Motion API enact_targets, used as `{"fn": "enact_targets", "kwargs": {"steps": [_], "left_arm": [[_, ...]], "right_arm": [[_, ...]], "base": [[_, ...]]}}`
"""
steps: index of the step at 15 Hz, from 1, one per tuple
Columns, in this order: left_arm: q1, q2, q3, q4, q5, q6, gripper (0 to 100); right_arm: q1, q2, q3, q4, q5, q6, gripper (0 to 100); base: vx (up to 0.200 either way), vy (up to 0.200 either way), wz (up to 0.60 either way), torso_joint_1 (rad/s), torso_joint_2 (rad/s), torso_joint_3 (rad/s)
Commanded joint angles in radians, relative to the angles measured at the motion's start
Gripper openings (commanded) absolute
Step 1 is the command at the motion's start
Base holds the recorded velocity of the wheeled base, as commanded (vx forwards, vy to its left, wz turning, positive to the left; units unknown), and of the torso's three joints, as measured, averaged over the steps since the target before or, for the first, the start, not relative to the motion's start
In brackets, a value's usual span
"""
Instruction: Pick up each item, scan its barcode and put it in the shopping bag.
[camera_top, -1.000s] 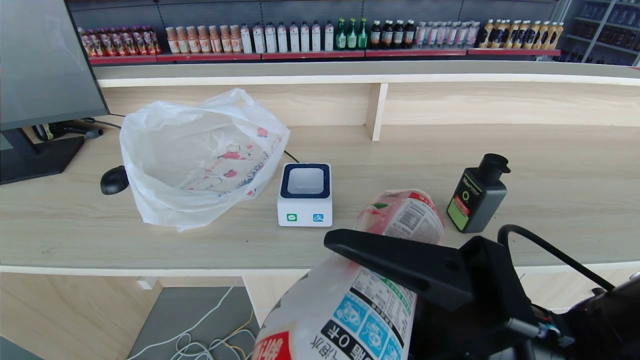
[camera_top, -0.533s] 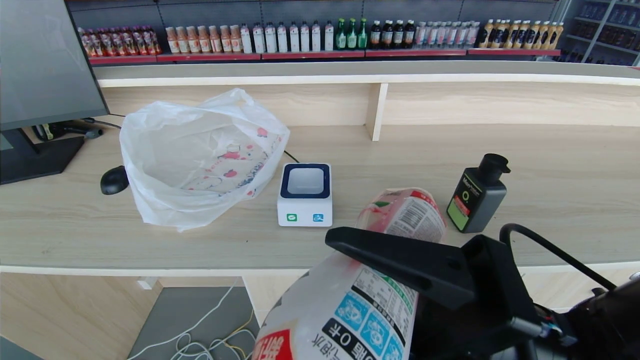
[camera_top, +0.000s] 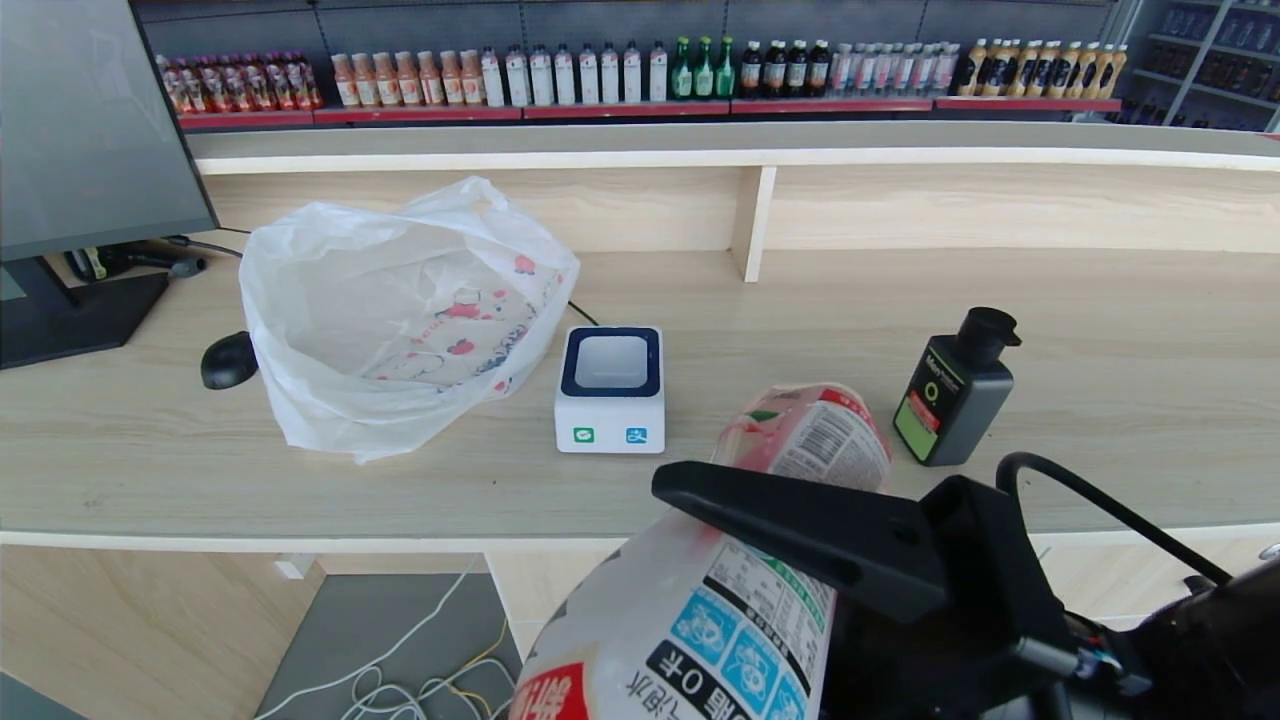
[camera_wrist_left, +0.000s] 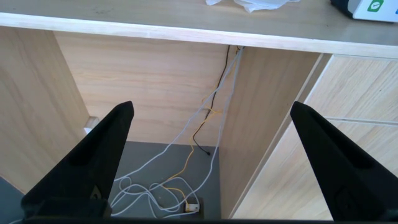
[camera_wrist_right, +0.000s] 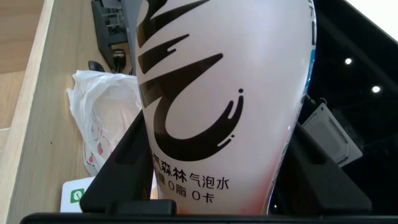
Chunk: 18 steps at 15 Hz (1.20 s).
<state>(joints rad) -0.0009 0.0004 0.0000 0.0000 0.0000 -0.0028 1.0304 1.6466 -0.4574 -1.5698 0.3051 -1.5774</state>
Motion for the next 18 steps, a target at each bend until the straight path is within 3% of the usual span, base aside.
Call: {"fn": "enact_targets", "kwargs": {"steps": [1,7,18], "left_arm": [[-0.001,0.0,0.0,0.0,0.0,0.0,100],[0.001,0.0,0.0,0.0,0.0,0.0,100],[-0.001,0.0,0.0,0.0,0.0,0.0,100]], "right_arm": [[0.0,-0.002,0.002,-0.001,0.0,0.002,0],[0.0,-0.01,-0.035,-0.001,-0.017,0.195,0],[-0.018,-0.016,0.036,-0.001,-0.302,0.683,0]], "base": [[0.0,0.0,0.0,0.0,0.0,0.0],[0.0,0.0,0.0,0.0,0.0,0.0],[0.0,0.0,0.0,0.0,0.0,0.0]]}}
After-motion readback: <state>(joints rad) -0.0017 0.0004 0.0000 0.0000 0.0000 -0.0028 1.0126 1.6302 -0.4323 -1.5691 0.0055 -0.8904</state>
